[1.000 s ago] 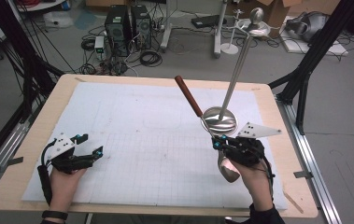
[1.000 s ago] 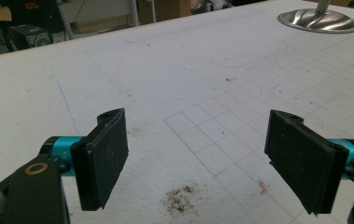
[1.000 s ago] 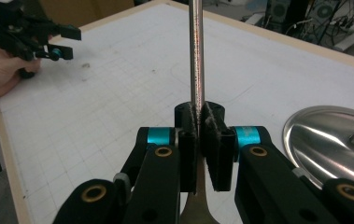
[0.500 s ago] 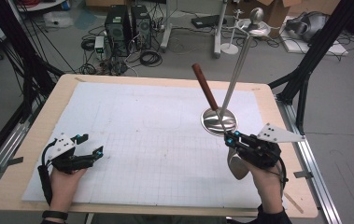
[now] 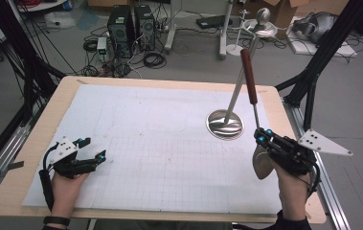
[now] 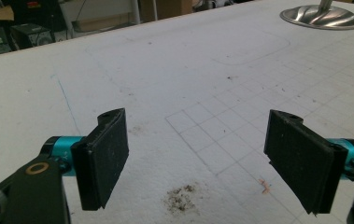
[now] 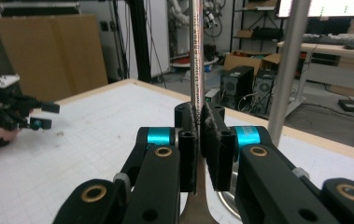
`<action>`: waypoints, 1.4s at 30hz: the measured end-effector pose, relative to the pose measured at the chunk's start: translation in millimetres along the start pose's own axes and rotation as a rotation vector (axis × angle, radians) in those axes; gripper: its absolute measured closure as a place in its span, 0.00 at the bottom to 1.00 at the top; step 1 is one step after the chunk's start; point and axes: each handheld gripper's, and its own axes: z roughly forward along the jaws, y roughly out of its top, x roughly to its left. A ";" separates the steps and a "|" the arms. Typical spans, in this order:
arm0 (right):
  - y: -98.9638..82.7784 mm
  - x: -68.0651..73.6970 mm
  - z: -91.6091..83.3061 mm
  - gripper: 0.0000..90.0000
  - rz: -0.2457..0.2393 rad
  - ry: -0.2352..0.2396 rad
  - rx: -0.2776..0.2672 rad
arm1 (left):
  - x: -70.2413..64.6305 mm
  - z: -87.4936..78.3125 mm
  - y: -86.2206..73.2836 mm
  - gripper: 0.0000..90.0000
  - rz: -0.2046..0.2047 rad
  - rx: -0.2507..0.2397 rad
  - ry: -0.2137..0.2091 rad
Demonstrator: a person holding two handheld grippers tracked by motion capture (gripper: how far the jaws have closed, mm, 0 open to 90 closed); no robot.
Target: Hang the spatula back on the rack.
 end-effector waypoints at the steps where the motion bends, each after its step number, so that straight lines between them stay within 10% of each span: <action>1: 0.2 -1.7 -2.4 0.94 0.002 -0.008 -0.014 | 0.0 0.0 0.0 0.25 0.000 0.001 0.000; 21: 1.4 -31.6 -24.4 0.94 0.053 -0.112 -0.122 | -0.4 0.2 0.1 0.25 0.001 0.003 0.003; 42: -3.0 -53.7 -10.4 0.94 0.123 -0.097 -0.136 | -1.0 0.2 0.3 0.25 0.008 0.007 0.005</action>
